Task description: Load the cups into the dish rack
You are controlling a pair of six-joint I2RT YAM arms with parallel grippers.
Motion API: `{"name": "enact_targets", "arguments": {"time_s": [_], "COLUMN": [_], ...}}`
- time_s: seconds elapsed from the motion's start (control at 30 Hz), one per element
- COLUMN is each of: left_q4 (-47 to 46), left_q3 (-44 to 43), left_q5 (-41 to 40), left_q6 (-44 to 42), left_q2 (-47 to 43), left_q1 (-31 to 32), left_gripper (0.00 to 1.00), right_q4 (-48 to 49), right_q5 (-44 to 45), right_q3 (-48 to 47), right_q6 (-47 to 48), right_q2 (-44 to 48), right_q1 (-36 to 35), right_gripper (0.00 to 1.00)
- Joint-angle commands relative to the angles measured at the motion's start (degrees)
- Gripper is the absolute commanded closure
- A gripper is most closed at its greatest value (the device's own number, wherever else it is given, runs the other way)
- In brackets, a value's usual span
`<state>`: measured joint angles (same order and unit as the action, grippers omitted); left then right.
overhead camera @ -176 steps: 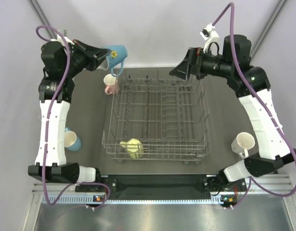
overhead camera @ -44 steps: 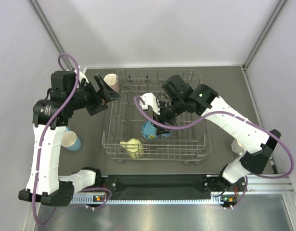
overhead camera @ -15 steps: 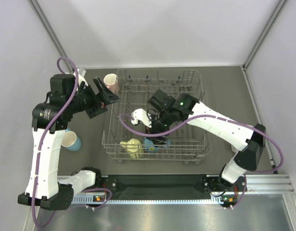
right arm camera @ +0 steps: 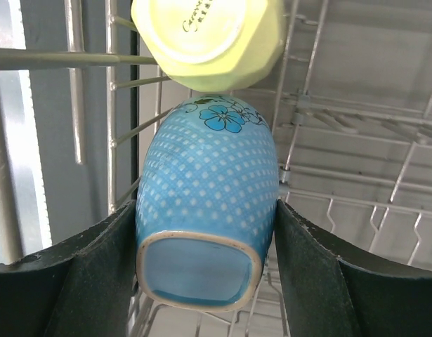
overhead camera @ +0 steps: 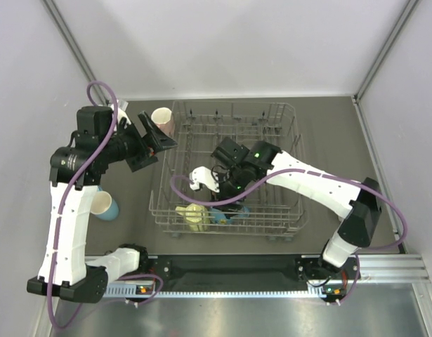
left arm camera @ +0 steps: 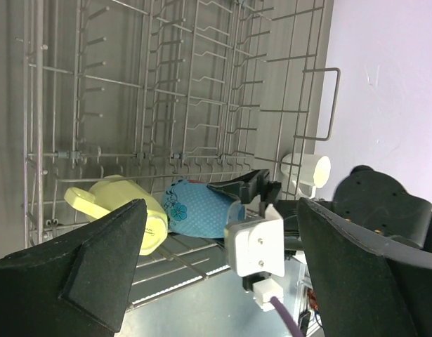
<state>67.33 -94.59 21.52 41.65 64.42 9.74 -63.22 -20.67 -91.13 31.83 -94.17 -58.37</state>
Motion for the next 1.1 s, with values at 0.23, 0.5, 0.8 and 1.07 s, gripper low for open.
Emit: {"name": "enact_targets", "arguments": {"time_s": [0.23, 0.5, 0.8, 1.07], "left_q4": [-0.09, -0.36, -0.8, -1.33], "left_q3": [0.89, 0.63, 1.07, 2.39], "left_q5": [0.45, 1.07, 1.42, 1.77], "left_q6": [-1.83, -2.62, -3.15, -2.8], "left_q2": [0.44, 1.58, 2.02, 1.5], "left_q1": [-0.25, -0.77, -1.21, -1.48], "left_gripper": [0.08, 0.08, 0.08, 0.08], "right_q4": [-3.14, -3.66, -2.79, 1.5], "right_q5": [-3.24, -5.52, -4.91, -5.97], "right_q3": [0.34, 1.48, 4.21, 4.73], "right_q6": [6.93, 7.72, 10.62, 10.8], "right_q2": [-1.72, -0.05, -0.48, 0.21], "right_q1": [-1.57, -1.57, -1.48, -1.4], "right_gripper": [1.0, 1.0, 1.0, 1.0]}}
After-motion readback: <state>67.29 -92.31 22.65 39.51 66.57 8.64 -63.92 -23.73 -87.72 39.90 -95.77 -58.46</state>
